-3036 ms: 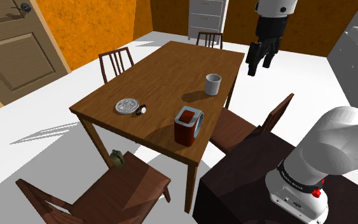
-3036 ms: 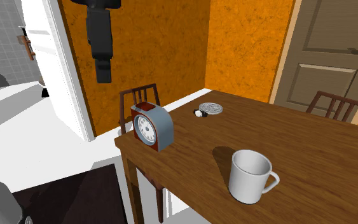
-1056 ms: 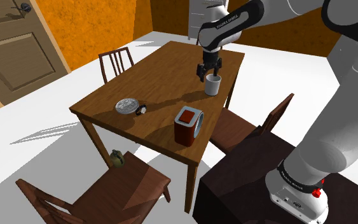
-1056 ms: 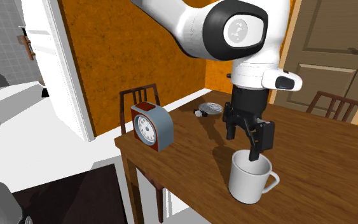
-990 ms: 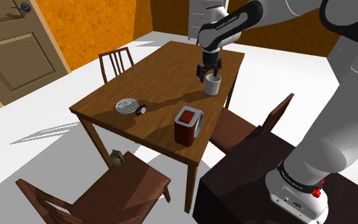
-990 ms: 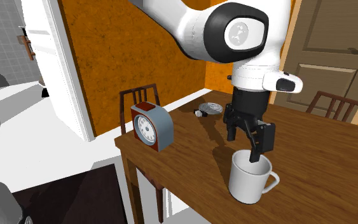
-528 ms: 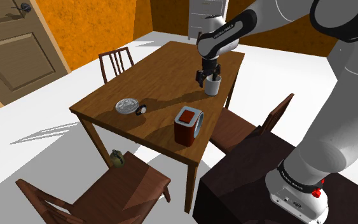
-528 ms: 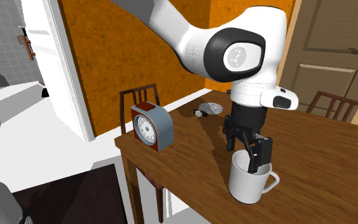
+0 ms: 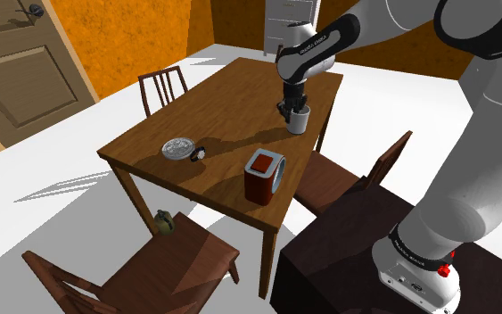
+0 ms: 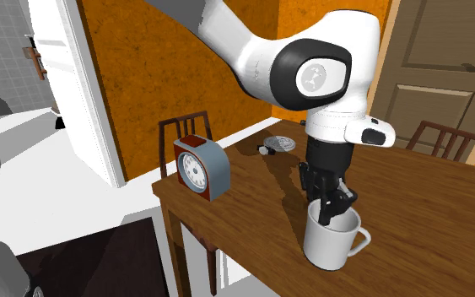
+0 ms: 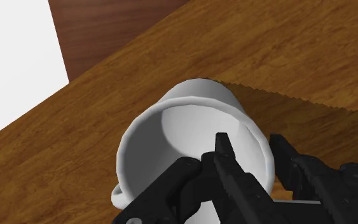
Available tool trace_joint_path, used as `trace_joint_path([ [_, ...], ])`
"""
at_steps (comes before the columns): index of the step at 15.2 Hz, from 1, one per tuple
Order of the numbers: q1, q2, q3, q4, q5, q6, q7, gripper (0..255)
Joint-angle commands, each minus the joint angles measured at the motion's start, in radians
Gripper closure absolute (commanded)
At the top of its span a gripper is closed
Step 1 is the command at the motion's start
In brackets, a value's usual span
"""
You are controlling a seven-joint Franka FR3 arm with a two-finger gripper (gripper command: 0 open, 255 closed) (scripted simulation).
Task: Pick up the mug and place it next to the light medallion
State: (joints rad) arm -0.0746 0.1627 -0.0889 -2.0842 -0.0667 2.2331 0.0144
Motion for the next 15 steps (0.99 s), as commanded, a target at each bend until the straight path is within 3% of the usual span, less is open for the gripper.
trace_joint_path([
  [1, 0.000, 0.000, 0.000, 0.000, 0.000, 0.000, 0.000, 255],
  [8, 0.000, 0.000, 0.000, 0.000, 0.000, 0.000, 0.000, 255],
  [15, 0.001, -0.046, 0.000, 0.041, -0.001, -0.087, -0.003, 255],
])
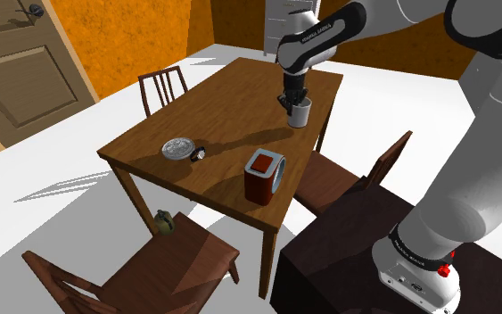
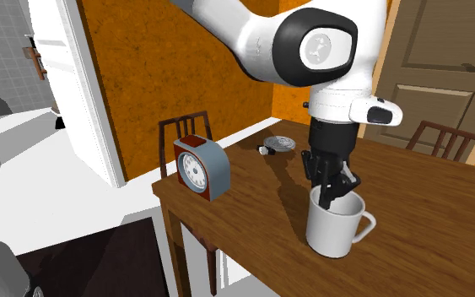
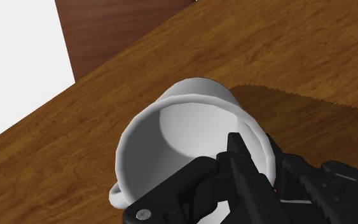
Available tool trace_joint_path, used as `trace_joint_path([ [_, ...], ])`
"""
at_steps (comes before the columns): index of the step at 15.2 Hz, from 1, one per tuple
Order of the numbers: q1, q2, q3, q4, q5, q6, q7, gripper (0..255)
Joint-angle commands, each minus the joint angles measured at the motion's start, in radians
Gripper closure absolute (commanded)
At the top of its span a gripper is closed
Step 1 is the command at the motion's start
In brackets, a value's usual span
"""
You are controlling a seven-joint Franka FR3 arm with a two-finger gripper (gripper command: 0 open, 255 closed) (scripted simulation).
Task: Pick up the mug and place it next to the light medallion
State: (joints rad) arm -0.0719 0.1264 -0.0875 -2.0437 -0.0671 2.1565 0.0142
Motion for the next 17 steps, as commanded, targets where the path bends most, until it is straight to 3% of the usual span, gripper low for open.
trace_joint_path([
  [1, -0.001, -0.016, -0.001, 0.007, -0.001, -0.023, -0.004, 255],
  [17, 0.001, -0.084, 0.000, 0.143, 0.000, -0.227, -0.013, 255],
])
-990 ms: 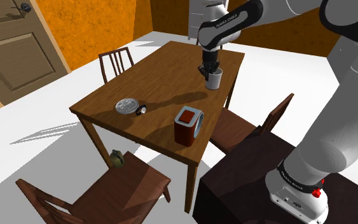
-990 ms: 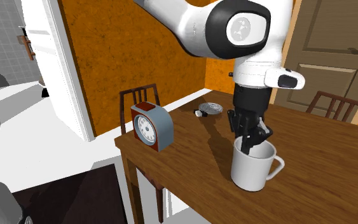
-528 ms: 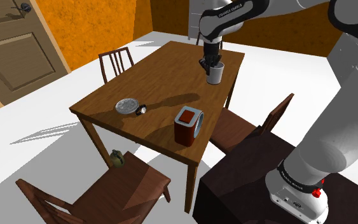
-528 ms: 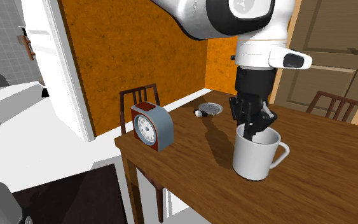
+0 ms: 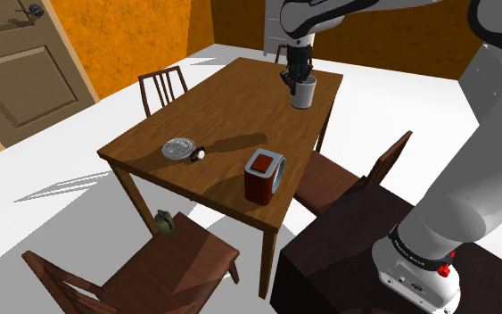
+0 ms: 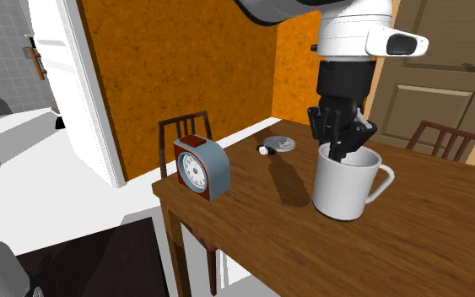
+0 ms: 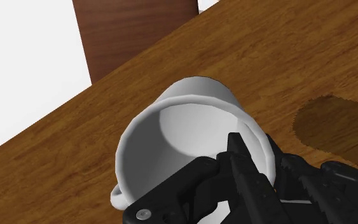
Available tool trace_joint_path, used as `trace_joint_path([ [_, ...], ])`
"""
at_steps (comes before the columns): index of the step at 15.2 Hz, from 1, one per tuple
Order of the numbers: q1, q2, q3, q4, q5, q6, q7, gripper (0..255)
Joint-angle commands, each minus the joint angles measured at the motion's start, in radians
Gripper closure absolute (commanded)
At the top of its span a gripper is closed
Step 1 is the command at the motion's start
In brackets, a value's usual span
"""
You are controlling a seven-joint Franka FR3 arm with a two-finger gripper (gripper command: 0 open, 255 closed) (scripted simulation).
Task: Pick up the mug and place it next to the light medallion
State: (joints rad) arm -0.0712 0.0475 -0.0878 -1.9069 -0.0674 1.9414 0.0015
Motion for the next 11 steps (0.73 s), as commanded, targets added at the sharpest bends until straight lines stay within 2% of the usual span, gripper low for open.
trace_joint_path([
  [1, 0.000, -0.007, 0.000, 0.017, 0.000, -0.024, -0.001, 255],
  [9, 0.001, -0.020, 0.001, 0.106, 0.001, -0.126, -0.006, 255],
  [11, 0.023, 0.010, 0.021, 0.144, 0.003, -0.137, 0.035, 255],
])
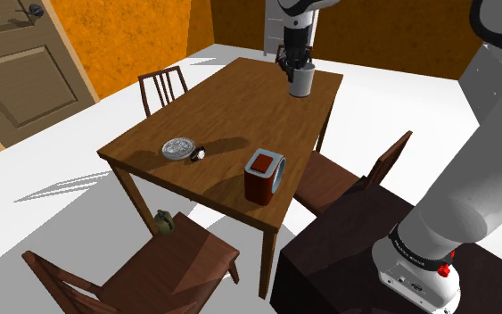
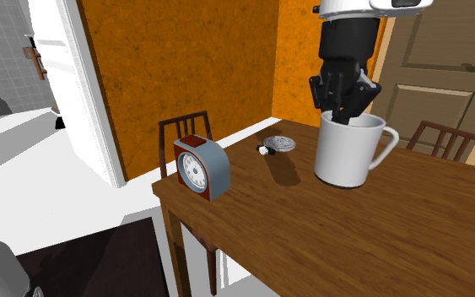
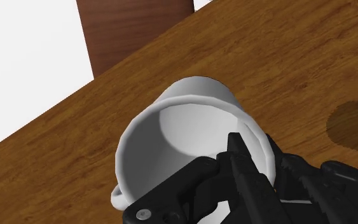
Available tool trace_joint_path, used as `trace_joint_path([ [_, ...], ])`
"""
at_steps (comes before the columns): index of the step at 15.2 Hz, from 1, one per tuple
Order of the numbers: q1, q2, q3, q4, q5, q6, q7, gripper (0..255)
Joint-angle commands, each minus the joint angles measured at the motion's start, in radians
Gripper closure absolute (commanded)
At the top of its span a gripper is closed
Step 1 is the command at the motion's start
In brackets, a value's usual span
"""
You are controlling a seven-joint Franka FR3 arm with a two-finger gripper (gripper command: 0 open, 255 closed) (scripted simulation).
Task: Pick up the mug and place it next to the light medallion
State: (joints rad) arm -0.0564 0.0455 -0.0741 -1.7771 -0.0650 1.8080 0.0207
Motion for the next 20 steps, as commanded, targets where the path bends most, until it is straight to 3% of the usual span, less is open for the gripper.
trace_joint_path([
  [1, 0.019, 0.028, 0.018, 0.035, 0.002, -0.010, 0.036, 255],
  [7, 0.086, 0.144, 0.071, 0.191, 0.001, -0.057, 0.154, 255],
  [13, 0.159, 0.300, 0.111, 0.413, -0.008, -0.131, 0.261, 255],
  [17, 0.212, 0.438, 0.129, 0.625, -0.019, -0.208, 0.324, 255],
  [20, 0.257, 0.582, 0.137, 0.858, -0.029, -0.300, 0.364, 255],
])
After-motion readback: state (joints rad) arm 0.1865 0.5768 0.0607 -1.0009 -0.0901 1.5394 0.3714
